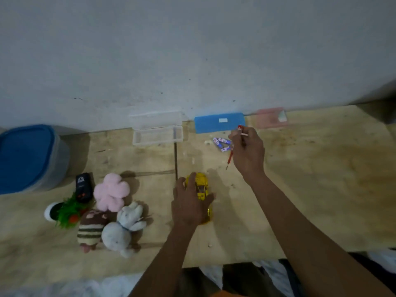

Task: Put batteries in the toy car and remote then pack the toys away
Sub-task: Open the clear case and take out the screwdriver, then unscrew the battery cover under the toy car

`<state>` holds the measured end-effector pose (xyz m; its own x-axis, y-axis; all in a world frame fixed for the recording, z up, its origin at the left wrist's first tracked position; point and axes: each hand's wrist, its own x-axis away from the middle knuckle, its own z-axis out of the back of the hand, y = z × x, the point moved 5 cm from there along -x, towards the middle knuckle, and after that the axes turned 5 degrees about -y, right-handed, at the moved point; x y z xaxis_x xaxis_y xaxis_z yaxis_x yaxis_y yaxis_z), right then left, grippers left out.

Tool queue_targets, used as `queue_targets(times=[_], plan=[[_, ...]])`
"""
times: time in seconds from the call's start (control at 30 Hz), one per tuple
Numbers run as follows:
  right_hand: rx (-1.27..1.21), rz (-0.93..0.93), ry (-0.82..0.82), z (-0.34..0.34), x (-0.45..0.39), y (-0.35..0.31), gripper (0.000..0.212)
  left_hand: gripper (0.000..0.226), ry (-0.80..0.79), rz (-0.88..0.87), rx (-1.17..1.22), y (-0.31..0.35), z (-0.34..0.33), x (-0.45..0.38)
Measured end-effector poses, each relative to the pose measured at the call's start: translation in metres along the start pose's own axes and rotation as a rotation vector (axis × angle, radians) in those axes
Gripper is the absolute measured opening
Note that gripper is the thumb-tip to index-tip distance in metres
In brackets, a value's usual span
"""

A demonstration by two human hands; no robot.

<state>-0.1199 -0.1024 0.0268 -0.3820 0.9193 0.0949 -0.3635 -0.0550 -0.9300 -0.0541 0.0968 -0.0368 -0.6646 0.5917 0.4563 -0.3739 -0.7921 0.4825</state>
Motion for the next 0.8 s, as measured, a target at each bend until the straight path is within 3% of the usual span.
queue_targets(times=[0.17, 0.33, 0.43, 0.53, 0.6, 0.8], plan=[[-0.158, -0.102, 0.036, 0.052, 0.014, 0.04, 0.013, 0.089, 0.009, 0.149, -0.12, 0.023, -0.04, 0.024], [-0.272, -0.181, 0.001, 0.083, 0.027, 0.055, 0.012, 0.085, 0.01, 0.219, -0.043, 0.035, -0.039, 0.025], [-0.28, -0.198, -0.017, 0.092, 0.03, 0.058, 0.015, 0.085, 0.016, 0.165, 0.022, 0.037, -0.035, 0.027], [-0.29, -0.217, -0.028, 0.097, 0.032, 0.055, 0.017, 0.086, 0.077, -0.015, 0.078, 0.037, -0.029, 0.035], [-0.294, -0.222, -0.052, 0.098, 0.035, 0.049, 0.019, 0.079, 0.085, -0.09, 0.239, 0.04, -0.022, 0.043], [-0.316, -0.201, -0.11, 0.094, 0.042, 0.022, 0.022, 0.06, -0.068, -0.064, 0.86, 0.054, -0.002, 0.076]])
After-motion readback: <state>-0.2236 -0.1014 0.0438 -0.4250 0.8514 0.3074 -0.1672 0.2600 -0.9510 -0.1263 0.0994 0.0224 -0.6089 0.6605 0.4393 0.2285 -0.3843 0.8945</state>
